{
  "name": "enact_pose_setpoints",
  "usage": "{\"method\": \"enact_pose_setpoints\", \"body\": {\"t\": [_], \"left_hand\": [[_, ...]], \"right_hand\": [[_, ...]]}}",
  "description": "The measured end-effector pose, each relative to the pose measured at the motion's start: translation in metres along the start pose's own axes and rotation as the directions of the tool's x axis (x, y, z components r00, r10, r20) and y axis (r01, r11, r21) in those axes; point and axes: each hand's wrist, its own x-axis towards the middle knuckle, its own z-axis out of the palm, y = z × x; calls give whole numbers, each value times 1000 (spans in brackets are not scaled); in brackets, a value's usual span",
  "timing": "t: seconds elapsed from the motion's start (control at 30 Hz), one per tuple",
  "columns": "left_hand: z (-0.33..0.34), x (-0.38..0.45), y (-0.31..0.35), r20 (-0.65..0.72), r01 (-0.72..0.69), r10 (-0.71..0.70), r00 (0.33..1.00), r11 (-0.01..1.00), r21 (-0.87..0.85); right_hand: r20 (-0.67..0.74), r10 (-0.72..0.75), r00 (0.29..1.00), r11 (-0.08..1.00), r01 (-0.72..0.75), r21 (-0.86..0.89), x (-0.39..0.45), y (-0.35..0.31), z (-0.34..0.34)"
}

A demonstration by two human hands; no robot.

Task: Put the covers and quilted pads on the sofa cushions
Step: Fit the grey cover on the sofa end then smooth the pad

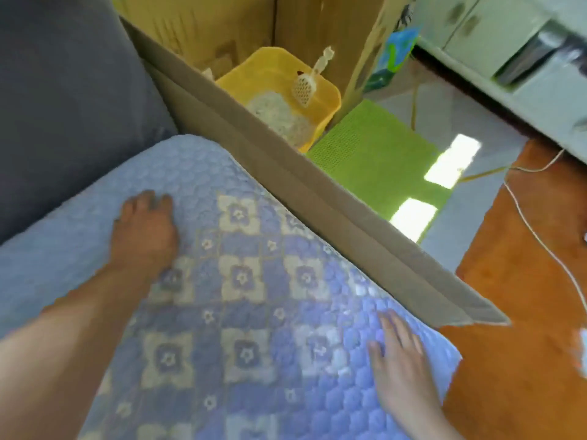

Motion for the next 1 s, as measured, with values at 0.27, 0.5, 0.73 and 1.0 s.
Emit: {"method": "enact_pose_setpoints", "body": {"t": [0.27,0.5,0.73,1.0], "left_hand": [[0,35,175,343,-506,430,835,845,173],[16,22,201,7,-316,321,947,926,209],[39,-13,229,186,-174,157,970,981,81],[46,-42,265,405,-288,146,903,904,315]], "right_hand": [[369,382,848,585,-530,613,39,113,-40],[303,447,842,525,-521,673,73,153,-20],[-33,605,795,689,-502,523,58,136,-14],[358,272,893,893,-373,251,41,111,-26]]}}
